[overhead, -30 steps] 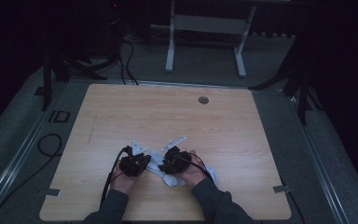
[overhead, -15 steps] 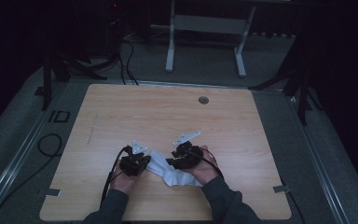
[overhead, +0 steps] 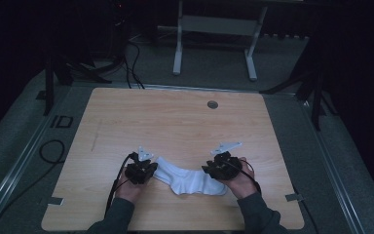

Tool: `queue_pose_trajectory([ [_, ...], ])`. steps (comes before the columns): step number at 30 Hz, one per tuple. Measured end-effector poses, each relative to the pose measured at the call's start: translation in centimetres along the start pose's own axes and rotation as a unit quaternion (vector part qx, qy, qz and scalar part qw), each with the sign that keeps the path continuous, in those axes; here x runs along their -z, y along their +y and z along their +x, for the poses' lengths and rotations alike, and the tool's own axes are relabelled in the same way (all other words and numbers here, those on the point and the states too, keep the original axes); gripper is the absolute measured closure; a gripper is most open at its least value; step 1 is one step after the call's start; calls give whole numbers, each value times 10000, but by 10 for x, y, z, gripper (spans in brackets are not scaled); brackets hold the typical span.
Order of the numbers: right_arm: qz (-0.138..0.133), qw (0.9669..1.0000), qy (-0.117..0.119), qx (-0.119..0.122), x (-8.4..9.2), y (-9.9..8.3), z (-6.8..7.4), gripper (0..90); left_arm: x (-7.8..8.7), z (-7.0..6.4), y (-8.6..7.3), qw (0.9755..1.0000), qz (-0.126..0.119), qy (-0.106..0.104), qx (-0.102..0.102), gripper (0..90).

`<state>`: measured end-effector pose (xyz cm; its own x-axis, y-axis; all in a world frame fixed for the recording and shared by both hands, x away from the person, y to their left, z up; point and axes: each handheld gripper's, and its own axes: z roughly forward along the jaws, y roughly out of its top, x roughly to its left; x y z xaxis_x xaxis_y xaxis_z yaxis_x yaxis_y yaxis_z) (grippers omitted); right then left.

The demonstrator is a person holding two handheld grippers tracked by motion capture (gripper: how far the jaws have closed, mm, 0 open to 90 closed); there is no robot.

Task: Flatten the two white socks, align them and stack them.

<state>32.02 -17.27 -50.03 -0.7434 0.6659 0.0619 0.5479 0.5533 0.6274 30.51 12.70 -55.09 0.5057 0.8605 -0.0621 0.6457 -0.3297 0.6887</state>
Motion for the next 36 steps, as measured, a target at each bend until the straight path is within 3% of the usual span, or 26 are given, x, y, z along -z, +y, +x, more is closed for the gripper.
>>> queue_pose_trajectory([
  [9,239,9994,-213,-127,-1,-28,-5,652,0,0,0,10000,-5,-8,6,896],
  [11,356,9991,-168,-187,-7,-34,-8,686,0,0,0,10000,-3,-17,12,896],
  [14,474,9984,-232,-183,-9,-38,-10,821,0,1,0,10000,-2,-23,3,897],
  [21,348,9986,-340,-202,3,-44,-14,856,1,1,-1,10000,23,-57,-27,897],
  [23,256,9983,-407,-336,14,-50,-21,857,1,2,-1,9999,42,-75,-60,897],
  [26,162,9982,-328,-467,20,-53,-27,856,1,1,-1,9999,43,-81,-70,897],
  [30,110,9986,-283,-444,19,-51,-26,855,2,1,-1,9999,54,-78,-63,897],
  [33,122,9991,-222,-340,14,-48,-21,831,2,1,-1,9999,69,-76,-57,896],
  [36,78,9992,-154,-349,11,-47,-22,667,3,1,-2,9999,30,-104,-19,895],
])
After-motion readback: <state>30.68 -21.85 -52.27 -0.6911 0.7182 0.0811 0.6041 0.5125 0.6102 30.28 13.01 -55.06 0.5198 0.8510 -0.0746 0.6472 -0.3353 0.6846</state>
